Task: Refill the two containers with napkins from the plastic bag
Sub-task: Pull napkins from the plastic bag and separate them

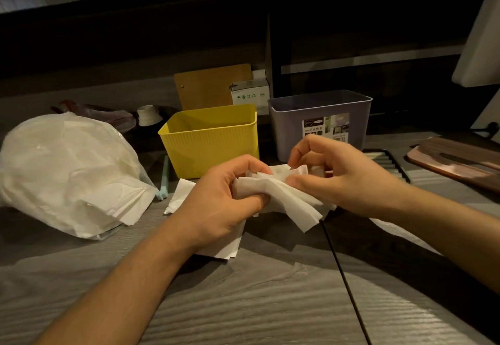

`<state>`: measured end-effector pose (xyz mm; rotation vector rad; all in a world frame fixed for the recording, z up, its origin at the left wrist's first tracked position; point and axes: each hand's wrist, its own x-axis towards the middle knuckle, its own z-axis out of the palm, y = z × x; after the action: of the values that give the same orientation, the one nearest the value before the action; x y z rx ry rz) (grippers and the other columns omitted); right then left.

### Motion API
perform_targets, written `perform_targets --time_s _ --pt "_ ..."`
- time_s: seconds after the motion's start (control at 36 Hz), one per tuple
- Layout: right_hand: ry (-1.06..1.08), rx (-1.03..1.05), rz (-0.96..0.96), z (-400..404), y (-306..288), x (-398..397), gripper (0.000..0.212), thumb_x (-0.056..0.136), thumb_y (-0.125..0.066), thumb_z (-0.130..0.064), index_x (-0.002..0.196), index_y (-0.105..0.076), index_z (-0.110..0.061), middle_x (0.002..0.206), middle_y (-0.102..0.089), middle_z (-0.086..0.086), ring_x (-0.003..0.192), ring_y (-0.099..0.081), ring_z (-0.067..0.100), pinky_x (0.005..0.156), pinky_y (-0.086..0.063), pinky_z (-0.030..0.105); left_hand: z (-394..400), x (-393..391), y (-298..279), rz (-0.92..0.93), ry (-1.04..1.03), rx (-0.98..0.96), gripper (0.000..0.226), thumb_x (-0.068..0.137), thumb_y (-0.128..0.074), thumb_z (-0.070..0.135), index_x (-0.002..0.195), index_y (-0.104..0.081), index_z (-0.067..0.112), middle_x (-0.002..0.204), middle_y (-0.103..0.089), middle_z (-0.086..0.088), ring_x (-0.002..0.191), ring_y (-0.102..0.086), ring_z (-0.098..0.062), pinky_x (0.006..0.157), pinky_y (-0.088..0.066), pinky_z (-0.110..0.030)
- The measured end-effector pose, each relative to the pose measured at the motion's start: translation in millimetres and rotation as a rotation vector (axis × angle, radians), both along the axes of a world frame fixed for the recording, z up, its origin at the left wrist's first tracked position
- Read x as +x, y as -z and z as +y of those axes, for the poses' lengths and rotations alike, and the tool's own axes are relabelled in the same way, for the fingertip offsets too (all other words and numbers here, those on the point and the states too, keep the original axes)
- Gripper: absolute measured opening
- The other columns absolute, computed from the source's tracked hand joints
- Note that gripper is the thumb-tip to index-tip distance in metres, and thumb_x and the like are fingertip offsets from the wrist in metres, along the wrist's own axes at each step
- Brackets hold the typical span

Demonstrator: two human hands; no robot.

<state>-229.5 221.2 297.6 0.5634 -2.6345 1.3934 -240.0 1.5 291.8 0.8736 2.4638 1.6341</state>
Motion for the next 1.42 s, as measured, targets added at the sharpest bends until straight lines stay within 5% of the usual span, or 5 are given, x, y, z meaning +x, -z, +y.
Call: perform_targets --time_s 0.19,0.58,1.03,1.22,1.42 --pt "0.048 0.097 0.046 4.8 -3.1 -0.6 0.029 0.091 -0.064 -0.009 0.103 -0.066 -0.036 0.098 -0.070 -0.018 0.091 -0.065 -0.005 0.078 -0.056 0.023 -1.8 -1.2 0.6 -0.026 -0.024 0.029 0.032 0.085 -0.074 -0.002 0.099 -0.067 0.025 0.092 -0.071 0.013 0.093 -0.070 -0.010 0.072 -0.057 -0.020" --pt "-0.003 -0.089 -0.012 -0.6 -1.6 2.3 0.031 0.100 -0.054 -0.010 0.093 -0.073 -0.032 0.094 -0.073 -0.014 0.093 -0.068 0.003 0.084 -0.056 0.028 -2.2 -5.5 1.6 -0.052 -0.044 -0.026 0.022 0.084 -0.078 0.019 0.102 -0.067 0.025 0.091 -0.069 0.016 0.086 -0.067 -0.003 0.068 -0.053 -0.019" --pt "0.173 -0.254 -0.011 -1.7 6.2 -3.4 0.030 0.099 -0.055 -0.012 0.096 -0.077 -0.032 0.094 -0.073 -0.018 0.093 -0.065 -0.003 0.077 -0.054 0.021 -1.6 -1.5 0.6 -0.160 -0.005 0.009 0.055 0.078 -0.082 0.009 0.111 -0.045 0.033 0.116 -0.061 -0.003 0.103 -0.068 -0.021 0.079 -0.062 -0.033" --pt "0.242 -0.224 -0.013 -5.6 9.8 -6.6 0.027 0.100 -0.055 -0.012 0.104 -0.075 -0.030 0.098 -0.071 -0.019 0.093 -0.063 -0.008 0.063 -0.050 0.008 1.5 -2.4 0.6 -0.111 0.000 0.016 0.083 0.076 -0.083 0.004 0.121 -0.036 0.054 0.126 -0.054 0.014 0.112 -0.063 -0.012 0.094 -0.058 -0.036" --pt "0.280 -0.216 -0.074 -10.4 12.4 -6.6 0.025 0.100 -0.056 -0.012 0.105 -0.076 -0.027 0.095 -0.072 -0.014 0.093 -0.067 0.005 0.077 -0.055 0.021 1.5 -4.8 4.9 -0.056 -0.004 -0.044 0.090 0.074 -0.086 0.011 0.130 -0.035 0.060 0.125 -0.052 0.017 0.107 -0.061 0.003 0.096 -0.056 -0.030"
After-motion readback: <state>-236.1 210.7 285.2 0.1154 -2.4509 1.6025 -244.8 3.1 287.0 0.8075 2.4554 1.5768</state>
